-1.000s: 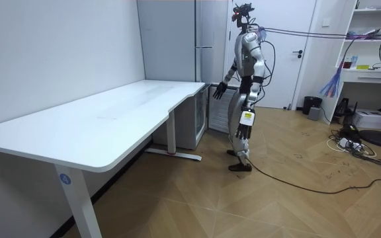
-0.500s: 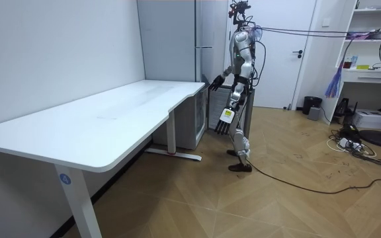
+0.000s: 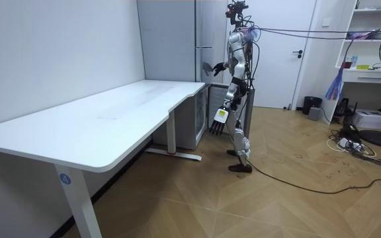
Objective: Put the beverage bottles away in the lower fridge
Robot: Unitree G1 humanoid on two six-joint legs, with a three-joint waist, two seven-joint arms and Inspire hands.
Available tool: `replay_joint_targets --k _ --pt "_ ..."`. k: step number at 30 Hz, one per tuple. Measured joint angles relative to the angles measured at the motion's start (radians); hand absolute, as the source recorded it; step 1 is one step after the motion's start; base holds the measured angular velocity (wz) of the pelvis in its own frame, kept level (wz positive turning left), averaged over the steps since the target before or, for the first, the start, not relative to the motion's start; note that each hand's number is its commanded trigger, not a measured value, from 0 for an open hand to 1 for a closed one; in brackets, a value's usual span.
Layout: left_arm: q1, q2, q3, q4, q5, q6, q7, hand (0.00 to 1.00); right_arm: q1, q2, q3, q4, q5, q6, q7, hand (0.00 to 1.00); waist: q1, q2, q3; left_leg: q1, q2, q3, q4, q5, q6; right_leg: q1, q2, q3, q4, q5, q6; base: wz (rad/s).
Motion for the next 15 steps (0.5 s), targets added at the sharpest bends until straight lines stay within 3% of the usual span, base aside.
replay_joint_targets --k 8,15 --pt "0.004 -0.010 0.003 -0.006 0.060 0.043 -0.025 0.00 0.068 0.004 -0.055 -0.089 -0.047 -0.019 -0.067 0.00 -0.007 0.009 -0.0121 0.042 0.010 0.004 0.000 0.004 -0.006 0.023 0.020 0.057 -0.002 0.006 -0.010 -0.17" --pt "0.004 -0.017 0.004 -0.009 0.083 0.042 -0.026 0.00 0.080 0.023 -0.071 0.066 0.071 -0.009 -0.064 0.00 -0.009 0.023 -0.0065 0.066 0.017 0.047 -0.001 0.001 -0.011 0.009 0.036 0.118 0.019 0.013 -0.023 -0.27"
